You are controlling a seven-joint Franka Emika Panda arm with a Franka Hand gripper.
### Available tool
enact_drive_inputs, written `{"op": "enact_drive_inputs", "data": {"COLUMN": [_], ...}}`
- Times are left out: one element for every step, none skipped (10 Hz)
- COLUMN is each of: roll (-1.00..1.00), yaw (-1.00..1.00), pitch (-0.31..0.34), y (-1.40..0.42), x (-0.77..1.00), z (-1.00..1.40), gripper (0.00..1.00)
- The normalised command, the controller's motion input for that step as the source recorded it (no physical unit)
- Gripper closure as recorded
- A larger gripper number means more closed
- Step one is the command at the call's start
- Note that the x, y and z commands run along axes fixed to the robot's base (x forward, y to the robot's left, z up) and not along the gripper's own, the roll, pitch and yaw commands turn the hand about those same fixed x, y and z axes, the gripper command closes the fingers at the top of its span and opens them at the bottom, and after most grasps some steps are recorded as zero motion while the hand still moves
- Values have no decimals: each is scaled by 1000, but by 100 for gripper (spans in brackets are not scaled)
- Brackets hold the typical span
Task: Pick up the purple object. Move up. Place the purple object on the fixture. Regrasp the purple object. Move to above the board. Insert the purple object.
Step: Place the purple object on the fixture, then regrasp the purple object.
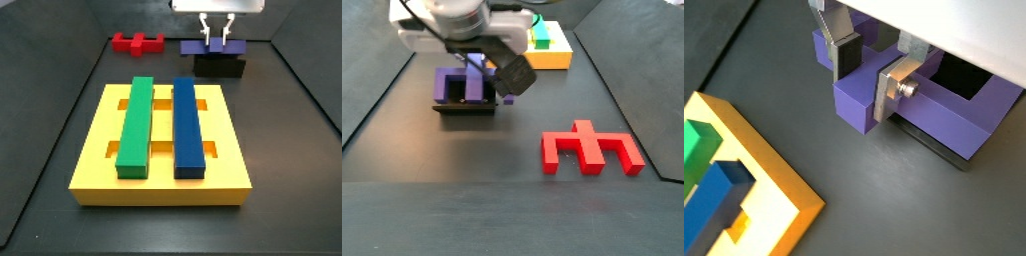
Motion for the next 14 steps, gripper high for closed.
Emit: {"op": "enact_drive_inputs", "data": {"roll": [-217,-157,0,0,789,803,769,826,877,894,900,989,1000,1000], "yaw": [-57,0,0,0,63,51,26,17,0,0,0,0,0,0], "pitch": [-37,-23,0,0,-83,-51,-60,-40,-37,-40,-40,-40,-49,-54], "y": [0,11,0,0,-134,-160,-117,-111,-40,-17,-11,-34,-49,-86], "x": [551,103,0,0,0,0,0,0,-9,-11,0,0,0,0], "z": [-234,-163,0,0,211,351,340,280,177,154,149,143,123,89], "gripper": [100,100,100,0,0,0,0,0,0,0,0,0,0,0]}}
